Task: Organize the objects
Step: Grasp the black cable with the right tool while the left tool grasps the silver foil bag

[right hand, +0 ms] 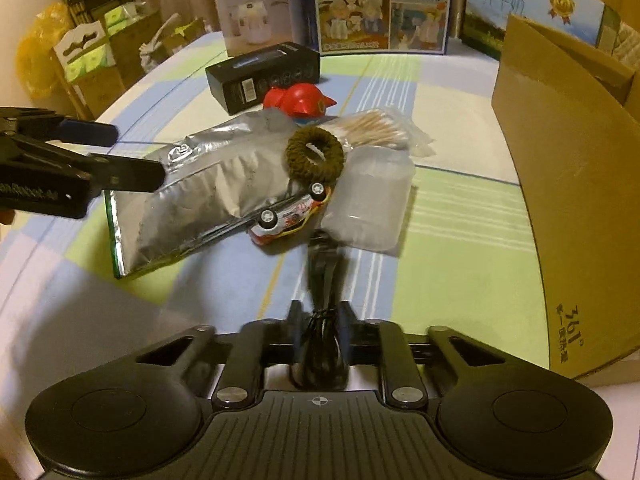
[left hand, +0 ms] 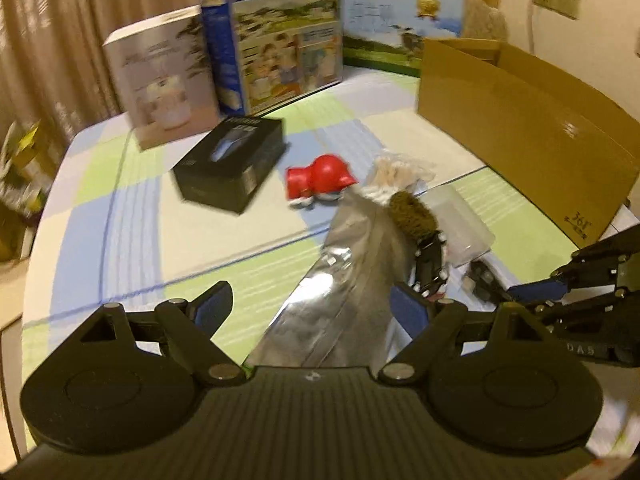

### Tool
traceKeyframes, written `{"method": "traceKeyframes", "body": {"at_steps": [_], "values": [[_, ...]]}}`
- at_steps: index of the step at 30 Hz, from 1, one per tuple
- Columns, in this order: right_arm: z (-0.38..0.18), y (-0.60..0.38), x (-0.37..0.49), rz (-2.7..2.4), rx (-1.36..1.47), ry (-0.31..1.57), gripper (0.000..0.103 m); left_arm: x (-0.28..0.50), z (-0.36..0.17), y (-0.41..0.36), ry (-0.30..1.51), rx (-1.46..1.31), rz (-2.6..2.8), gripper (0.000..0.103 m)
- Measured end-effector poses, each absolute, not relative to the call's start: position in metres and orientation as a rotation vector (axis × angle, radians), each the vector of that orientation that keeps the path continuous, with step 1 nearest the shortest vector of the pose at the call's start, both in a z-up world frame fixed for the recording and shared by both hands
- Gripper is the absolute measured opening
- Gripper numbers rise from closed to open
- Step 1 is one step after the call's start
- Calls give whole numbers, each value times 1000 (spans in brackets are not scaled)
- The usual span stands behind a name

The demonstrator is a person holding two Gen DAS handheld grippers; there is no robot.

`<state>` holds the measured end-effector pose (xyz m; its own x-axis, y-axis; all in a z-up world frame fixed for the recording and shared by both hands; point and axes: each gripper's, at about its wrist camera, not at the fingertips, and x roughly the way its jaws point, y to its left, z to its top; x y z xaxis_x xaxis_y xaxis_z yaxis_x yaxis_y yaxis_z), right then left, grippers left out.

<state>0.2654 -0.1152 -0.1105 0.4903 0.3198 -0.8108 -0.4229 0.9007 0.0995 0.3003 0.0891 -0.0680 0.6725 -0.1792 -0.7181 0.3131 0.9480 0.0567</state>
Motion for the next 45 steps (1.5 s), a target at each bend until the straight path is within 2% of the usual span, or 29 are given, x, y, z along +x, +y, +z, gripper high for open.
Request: {"method": "traceKeyframes", "body": {"at_steps": [5,11,12,14,19,22,32,35,37,45], "values": [[-107,-120,267,459,-92,971,12,314,-76,70,794,229,-345,81],[-102,-128,270,459,-55,980,11,323,-90,53,832,302,-365,68],[-102,-128,271,461,-51,981,11,323,-91,51,837,320,-361,64],[-101,-129,271,467,-46,984,11,324,-95,50,856,335,-354,49],[-97,-131,270,478,-23,977,11,317,-90,59,897,276,-343,34],[-94,-132,269,486,-6,975,11,306,-85,62,917,250,-321,29],[-77,-136,250,508,48,975,11,241,-76,65,981,235,-320,28],[-74,-136,246,516,51,973,11,230,-74,64,975,223,-296,40],[-73,-137,246,513,53,970,11,229,-73,62,969,208,-288,60],[-75,-135,251,523,56,973,12,260,-87,54,1010,197,-274,62]]}}
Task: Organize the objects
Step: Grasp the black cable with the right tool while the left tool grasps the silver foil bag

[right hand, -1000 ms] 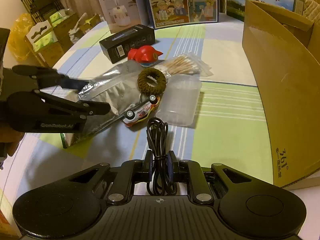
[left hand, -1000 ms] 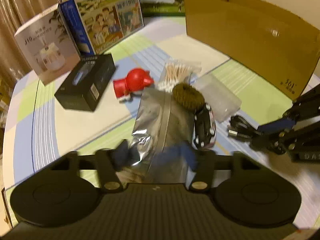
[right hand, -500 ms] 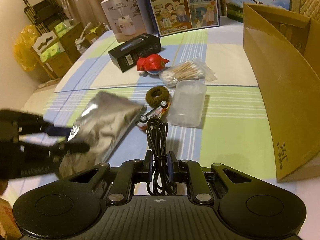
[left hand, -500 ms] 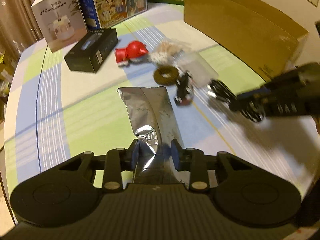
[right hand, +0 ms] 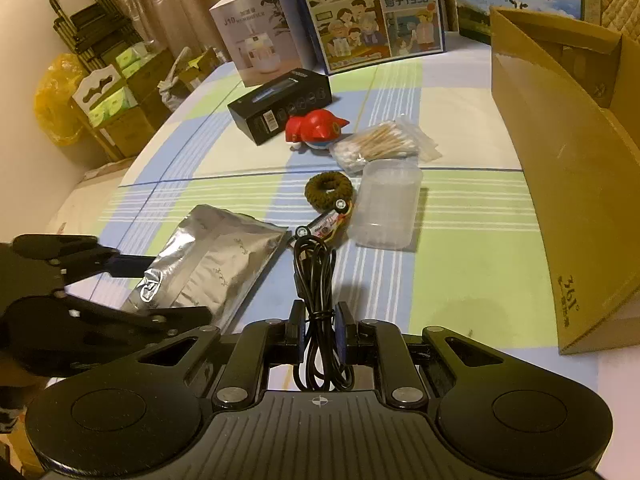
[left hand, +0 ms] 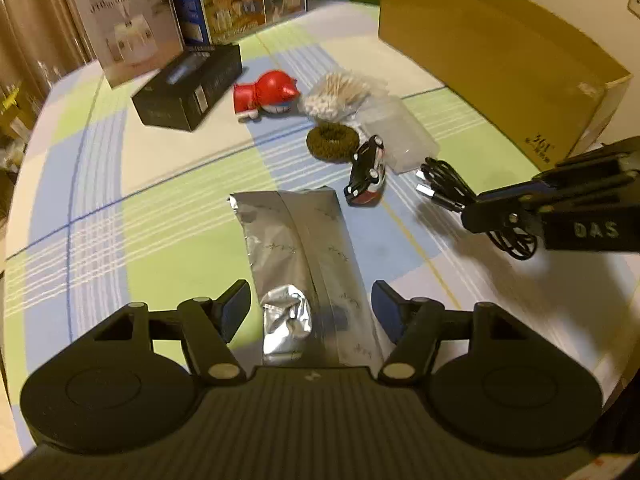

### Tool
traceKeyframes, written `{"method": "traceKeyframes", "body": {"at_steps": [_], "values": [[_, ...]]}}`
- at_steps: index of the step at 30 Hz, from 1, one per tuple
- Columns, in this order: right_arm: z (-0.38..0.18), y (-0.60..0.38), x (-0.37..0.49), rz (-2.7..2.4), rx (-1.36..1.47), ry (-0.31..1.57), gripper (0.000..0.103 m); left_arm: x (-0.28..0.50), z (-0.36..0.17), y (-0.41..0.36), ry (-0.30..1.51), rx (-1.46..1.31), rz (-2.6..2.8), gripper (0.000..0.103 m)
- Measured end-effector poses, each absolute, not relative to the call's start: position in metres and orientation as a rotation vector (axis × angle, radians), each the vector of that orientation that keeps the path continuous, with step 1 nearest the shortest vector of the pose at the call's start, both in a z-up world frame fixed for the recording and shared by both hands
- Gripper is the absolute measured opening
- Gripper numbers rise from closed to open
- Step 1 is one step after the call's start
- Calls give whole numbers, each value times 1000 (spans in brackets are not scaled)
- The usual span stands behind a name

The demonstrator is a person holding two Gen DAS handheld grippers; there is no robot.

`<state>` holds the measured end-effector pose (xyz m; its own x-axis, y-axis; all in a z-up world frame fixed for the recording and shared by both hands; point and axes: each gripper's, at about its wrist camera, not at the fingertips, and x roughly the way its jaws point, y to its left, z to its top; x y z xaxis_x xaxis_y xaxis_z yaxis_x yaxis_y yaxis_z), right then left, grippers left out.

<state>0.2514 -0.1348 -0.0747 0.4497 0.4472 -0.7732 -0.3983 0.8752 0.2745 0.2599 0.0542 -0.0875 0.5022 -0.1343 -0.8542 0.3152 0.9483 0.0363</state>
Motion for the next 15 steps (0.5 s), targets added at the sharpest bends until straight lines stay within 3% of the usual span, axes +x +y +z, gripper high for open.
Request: {"method": "traceKeyframes", "body": {"at_steps": [8,15], "values": [[-80,-135,260,522,53,987,11,281,-108,54,1118,147,-279,59],[-78,-136,260,525,56,985,11,280,-108,54,1127,123,-276,44]]}}
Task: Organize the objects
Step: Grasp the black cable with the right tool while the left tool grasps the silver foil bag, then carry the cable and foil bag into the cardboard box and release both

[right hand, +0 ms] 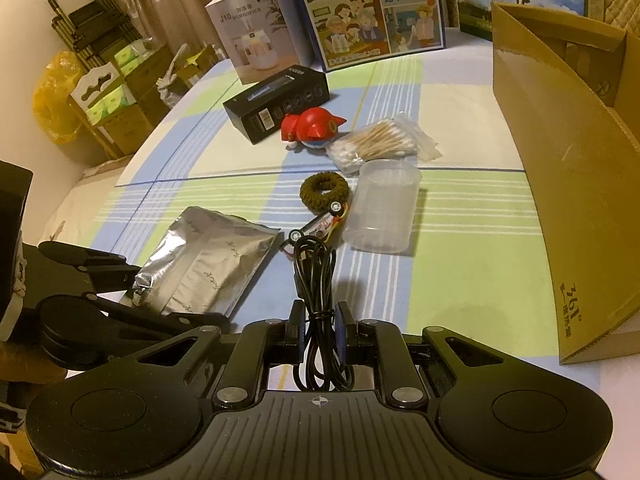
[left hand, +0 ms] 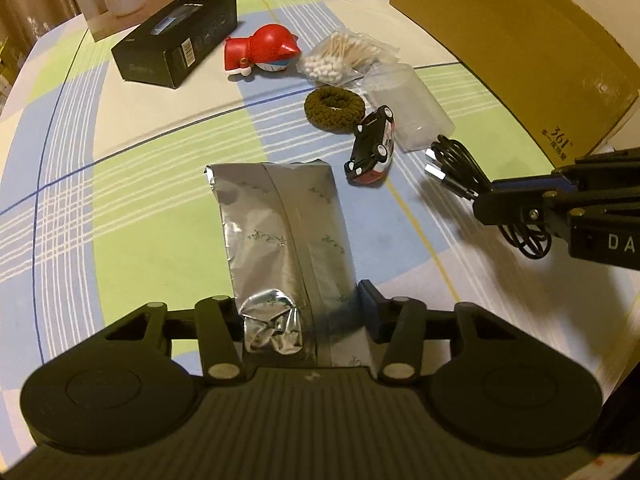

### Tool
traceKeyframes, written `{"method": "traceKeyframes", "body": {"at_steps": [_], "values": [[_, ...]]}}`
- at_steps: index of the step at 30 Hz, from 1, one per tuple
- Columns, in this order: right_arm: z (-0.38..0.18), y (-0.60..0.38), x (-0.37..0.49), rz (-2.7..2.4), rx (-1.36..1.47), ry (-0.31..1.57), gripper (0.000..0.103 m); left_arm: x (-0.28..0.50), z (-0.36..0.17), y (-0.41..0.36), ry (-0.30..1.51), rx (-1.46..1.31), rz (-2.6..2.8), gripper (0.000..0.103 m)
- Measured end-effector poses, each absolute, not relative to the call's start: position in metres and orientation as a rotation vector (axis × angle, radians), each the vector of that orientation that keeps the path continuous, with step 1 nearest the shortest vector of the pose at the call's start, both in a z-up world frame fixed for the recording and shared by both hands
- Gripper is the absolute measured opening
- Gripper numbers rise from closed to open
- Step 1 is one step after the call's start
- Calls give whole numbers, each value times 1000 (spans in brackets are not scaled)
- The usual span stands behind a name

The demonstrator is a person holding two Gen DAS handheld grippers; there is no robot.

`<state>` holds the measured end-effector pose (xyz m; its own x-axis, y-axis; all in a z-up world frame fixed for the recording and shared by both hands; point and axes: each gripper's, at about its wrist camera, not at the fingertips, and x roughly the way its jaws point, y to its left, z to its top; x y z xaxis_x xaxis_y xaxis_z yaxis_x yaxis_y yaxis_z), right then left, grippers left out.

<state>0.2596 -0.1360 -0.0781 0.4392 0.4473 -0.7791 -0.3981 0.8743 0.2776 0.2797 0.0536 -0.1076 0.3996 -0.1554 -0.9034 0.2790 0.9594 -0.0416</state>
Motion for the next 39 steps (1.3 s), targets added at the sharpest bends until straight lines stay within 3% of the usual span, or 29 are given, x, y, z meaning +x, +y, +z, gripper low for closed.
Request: {"method": "traceKeyframes", "body": {"at_steps": [7,39], "values": [[-74,-139,260,524,61,978,11,274,-99,57,1110,87,-267,32],[-27,-170,260,468,102,829,12,275,-13,15,871,-6,-347,32]]}}
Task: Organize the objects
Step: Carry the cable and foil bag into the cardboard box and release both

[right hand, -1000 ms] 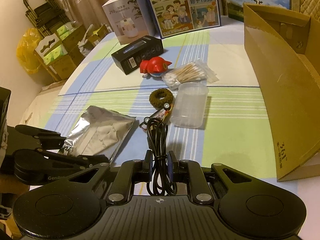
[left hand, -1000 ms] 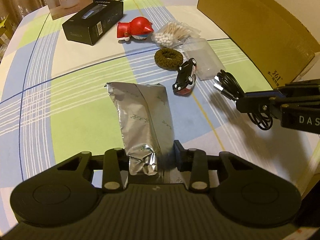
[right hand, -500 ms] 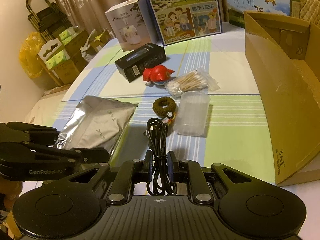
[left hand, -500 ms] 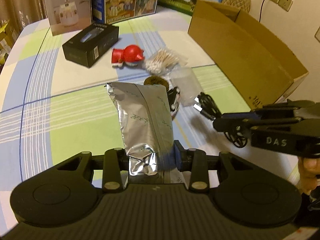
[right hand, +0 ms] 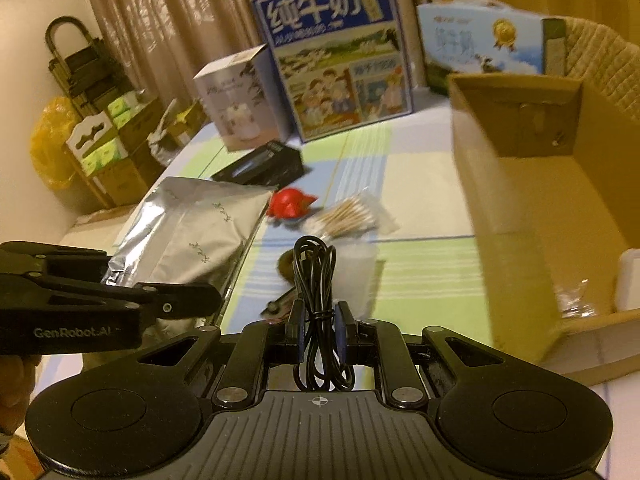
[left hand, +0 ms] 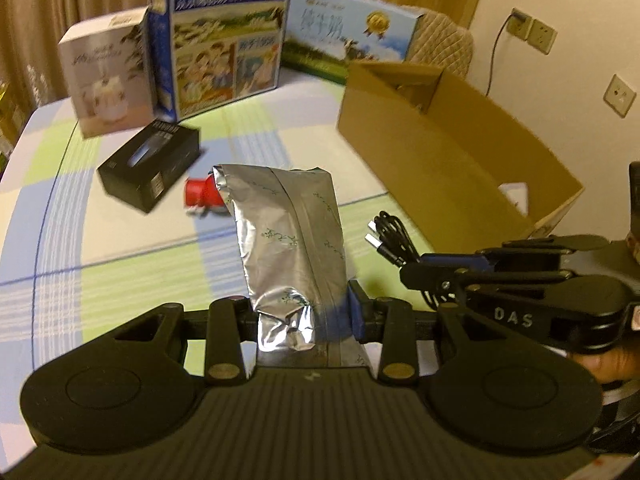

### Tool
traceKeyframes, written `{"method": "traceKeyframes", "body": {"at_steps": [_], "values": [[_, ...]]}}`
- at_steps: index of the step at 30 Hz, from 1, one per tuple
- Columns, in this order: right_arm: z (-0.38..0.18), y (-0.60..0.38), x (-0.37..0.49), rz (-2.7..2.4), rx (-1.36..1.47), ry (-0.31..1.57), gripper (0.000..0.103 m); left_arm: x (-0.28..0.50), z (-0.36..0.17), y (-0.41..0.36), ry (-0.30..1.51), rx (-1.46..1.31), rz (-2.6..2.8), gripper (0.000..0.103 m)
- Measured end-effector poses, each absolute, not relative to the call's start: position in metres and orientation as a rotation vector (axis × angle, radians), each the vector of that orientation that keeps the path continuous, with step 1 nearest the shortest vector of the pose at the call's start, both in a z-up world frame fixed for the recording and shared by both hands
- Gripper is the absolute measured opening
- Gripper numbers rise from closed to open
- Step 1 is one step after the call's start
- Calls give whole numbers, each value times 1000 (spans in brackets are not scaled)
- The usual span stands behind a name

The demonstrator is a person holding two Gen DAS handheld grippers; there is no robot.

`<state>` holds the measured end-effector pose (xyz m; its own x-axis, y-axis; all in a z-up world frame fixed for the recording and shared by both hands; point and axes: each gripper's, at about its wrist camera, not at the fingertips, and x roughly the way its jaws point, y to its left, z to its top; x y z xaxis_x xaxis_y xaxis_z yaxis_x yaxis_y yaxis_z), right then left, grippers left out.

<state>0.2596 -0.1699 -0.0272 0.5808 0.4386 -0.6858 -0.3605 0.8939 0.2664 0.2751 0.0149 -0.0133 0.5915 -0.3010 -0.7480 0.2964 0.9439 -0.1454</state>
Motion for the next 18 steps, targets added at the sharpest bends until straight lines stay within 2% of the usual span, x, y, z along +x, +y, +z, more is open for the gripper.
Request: {"method": "traceKeyframes", "body": {"at_steps": [18], "values": [[50,-284,271,149,184,568,11,312,45,-83,725,-51,-468,32]]}}
